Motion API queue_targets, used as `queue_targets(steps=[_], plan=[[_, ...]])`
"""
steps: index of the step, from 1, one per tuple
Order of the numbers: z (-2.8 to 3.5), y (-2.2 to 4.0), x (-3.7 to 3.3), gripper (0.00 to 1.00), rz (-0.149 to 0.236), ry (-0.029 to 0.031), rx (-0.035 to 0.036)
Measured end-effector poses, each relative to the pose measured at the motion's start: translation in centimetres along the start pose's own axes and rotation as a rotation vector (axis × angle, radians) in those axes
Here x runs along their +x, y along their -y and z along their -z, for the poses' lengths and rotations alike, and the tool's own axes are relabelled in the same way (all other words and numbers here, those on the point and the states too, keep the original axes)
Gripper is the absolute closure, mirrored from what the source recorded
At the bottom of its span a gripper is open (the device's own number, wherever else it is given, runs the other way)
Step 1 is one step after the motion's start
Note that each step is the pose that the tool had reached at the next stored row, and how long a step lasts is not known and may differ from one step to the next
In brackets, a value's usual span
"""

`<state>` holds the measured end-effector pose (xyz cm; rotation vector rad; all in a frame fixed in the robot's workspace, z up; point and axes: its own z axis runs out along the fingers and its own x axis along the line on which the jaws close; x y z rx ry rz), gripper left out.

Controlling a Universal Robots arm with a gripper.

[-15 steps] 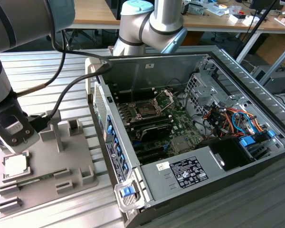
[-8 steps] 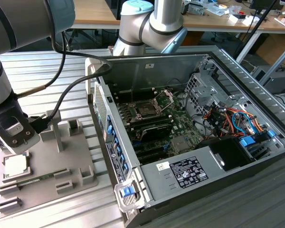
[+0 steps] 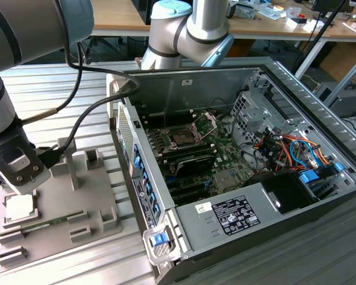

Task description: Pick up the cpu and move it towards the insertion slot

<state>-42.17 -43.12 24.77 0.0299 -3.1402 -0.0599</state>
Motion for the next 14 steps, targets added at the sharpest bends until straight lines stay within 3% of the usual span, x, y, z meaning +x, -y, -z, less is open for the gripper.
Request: queue_targets(steps=[14], plan=[[-0.82,0.13,0.41,0.89,0.000,0.0000,0.0008]])
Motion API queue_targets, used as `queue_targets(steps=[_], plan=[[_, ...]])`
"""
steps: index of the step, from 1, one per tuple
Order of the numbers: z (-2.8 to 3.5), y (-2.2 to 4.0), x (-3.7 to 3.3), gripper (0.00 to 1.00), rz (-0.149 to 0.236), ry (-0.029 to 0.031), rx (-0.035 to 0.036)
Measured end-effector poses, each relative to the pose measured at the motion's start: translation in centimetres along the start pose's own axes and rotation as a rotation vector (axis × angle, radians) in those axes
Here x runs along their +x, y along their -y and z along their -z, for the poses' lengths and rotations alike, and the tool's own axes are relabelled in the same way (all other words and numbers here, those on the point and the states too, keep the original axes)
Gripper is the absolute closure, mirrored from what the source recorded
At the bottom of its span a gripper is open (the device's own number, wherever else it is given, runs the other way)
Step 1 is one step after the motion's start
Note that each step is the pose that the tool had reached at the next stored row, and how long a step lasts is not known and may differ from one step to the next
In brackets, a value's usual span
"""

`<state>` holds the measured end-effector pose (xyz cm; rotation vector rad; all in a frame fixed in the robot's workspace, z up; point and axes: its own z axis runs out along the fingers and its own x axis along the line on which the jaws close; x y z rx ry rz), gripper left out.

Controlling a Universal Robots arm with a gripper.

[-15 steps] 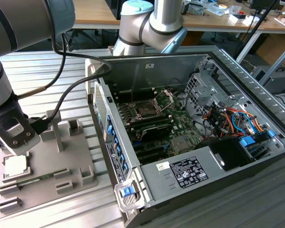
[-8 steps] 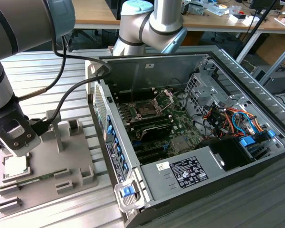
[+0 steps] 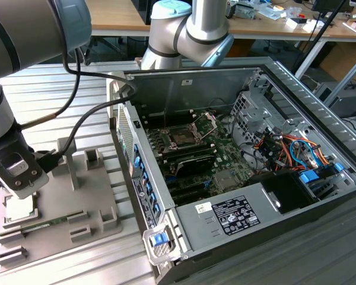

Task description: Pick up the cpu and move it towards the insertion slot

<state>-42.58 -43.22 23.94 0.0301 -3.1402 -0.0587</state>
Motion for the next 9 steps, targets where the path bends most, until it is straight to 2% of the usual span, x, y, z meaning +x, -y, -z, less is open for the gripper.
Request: queue_targets(steps=[9], plan=[[-0.40,0.17,0.32,0.89,0.000,0.0000,0.0001]])
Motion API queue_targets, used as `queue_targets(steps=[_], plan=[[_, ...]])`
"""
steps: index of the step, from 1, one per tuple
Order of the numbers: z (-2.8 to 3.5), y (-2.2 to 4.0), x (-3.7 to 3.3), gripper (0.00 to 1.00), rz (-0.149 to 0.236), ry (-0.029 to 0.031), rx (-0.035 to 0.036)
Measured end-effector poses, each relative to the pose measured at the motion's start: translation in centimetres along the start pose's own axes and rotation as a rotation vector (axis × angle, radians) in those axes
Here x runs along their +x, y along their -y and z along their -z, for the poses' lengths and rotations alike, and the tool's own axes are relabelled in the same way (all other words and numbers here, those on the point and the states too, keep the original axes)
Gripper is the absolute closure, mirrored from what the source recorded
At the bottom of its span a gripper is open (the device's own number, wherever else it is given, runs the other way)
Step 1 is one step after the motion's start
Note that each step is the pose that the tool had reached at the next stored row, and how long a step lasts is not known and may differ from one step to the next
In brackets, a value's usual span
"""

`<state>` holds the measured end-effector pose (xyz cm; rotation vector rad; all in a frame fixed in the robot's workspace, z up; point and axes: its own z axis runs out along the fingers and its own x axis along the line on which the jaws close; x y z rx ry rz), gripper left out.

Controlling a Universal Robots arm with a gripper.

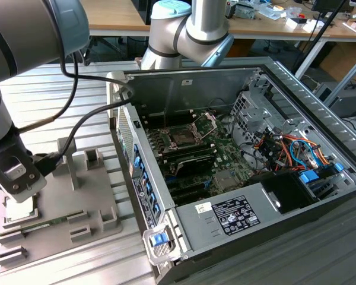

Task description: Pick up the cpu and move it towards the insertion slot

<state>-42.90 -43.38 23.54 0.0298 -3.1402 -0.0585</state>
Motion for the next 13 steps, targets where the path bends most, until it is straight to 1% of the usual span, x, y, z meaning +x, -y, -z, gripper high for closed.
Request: queue_targets(steps=[13], plan=[[-0.47,0.24,0.12,0.89,0.000,-0.0002,0.0003]])
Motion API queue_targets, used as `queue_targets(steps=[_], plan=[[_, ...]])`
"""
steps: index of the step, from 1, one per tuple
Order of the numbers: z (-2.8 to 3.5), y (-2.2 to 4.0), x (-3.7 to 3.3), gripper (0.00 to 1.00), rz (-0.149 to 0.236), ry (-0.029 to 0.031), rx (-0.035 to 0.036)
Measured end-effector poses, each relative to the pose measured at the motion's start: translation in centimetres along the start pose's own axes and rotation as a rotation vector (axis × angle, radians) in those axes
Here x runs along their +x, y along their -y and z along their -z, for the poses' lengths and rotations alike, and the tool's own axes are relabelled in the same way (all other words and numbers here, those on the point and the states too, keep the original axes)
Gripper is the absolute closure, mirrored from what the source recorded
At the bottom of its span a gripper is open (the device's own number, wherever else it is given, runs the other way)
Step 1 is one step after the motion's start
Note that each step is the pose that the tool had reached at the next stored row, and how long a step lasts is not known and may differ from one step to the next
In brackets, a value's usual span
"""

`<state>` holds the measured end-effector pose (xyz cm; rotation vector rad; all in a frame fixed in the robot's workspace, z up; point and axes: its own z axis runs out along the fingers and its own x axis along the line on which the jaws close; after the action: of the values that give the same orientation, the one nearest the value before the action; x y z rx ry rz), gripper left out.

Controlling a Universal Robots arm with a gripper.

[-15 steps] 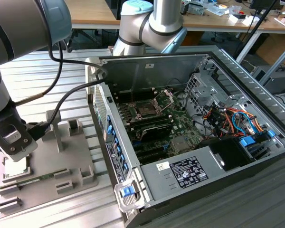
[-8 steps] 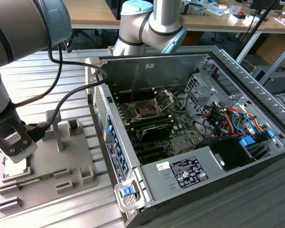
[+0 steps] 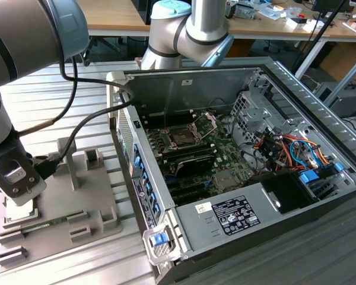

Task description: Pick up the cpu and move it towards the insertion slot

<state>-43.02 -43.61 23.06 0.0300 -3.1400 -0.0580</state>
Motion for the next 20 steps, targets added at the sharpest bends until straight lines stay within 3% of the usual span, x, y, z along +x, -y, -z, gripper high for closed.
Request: queue_targets(steps=[20], plan=[[-0.86,0.39,0.24,0.89,0.000,0.0000,0.0007]])
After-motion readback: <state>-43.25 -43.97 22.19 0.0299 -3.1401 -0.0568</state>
